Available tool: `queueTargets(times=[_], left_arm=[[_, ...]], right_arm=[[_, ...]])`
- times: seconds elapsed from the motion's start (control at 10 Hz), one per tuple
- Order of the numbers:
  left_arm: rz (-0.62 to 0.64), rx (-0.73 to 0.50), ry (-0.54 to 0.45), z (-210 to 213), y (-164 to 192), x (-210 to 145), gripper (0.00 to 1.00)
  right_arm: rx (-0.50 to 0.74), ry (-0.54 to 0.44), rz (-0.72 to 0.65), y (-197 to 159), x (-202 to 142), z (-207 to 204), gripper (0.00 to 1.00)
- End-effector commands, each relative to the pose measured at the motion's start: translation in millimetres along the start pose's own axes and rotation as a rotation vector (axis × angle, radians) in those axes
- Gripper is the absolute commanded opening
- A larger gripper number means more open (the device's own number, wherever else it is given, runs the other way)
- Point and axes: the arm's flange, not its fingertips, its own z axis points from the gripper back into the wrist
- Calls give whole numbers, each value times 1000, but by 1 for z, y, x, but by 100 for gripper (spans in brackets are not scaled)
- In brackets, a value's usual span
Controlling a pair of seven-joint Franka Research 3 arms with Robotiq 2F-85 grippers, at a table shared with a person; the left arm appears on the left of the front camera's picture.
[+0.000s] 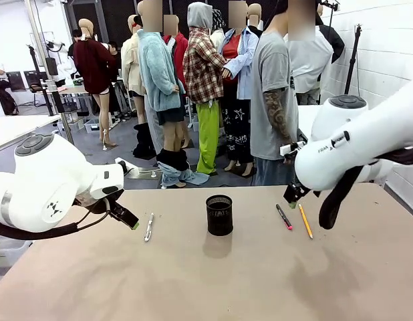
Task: Place the pens into the pen holder.
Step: Pick up a writing instrument from the table and place it into the Pen holder.
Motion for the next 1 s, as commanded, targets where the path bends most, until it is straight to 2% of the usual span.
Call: queueTargets(times=[0.0, 0.5, 0.9], left_arm=[[3, 0, -1, 0, 1, 0, 100], [3, 0, -1, 0, 1, 0, 100], [3, 0, -1, 0, 1, 0, 100]], right_arm=[[-24, 105, -47, -7, 39, -24, 100], [11, 236, -114, -34, 65, -72, 100], [10, 315, -174, -50, 62, -98, 100]])
